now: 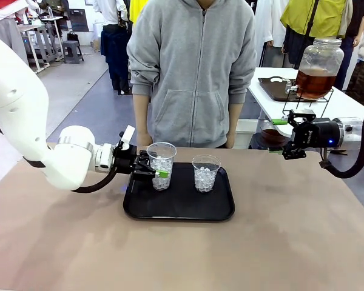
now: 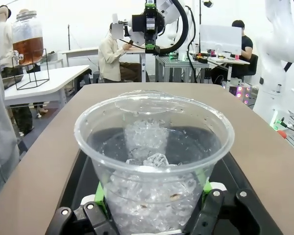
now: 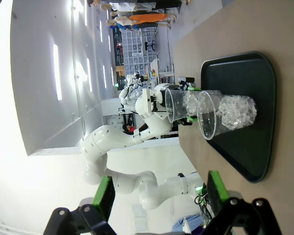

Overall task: Pour the drink into the iced cup.
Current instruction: Pick up the iced cup indicated by the human and present it to them.

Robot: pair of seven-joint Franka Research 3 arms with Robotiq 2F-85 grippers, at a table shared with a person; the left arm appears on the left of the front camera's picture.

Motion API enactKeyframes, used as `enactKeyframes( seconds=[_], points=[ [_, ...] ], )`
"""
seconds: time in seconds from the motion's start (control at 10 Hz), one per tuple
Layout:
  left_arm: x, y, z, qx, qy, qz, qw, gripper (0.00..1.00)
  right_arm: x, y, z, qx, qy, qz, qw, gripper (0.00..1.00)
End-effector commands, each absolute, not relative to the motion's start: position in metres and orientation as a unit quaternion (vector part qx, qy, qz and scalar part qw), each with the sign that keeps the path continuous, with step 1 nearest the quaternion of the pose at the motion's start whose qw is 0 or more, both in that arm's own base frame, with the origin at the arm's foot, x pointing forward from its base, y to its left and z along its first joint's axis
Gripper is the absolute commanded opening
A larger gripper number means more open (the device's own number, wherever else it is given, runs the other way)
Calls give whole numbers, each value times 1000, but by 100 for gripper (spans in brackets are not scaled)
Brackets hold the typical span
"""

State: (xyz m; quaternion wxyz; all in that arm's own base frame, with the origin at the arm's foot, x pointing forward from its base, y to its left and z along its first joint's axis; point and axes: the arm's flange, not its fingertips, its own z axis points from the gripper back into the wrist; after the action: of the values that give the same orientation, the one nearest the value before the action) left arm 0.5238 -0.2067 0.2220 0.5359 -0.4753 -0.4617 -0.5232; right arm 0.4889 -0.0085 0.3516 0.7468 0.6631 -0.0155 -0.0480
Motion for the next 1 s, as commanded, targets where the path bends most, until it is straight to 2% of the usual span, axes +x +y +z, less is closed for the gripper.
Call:
enactKeyframes(
  seconds=[0.0,0.4,0.9],
  points=[
    [526,-211,224,-474,-475,-507,541,80,490,-8,352,661,-19,-48,749,100],
    [529,-207,236,-477,-495,-485,541,80,490,-8,352,661,-19,-48,749,100],
    [555,-225,301,-453,-516,-489,538,80,490,-8,352,661,-19,-48,749,100]
  ],
)
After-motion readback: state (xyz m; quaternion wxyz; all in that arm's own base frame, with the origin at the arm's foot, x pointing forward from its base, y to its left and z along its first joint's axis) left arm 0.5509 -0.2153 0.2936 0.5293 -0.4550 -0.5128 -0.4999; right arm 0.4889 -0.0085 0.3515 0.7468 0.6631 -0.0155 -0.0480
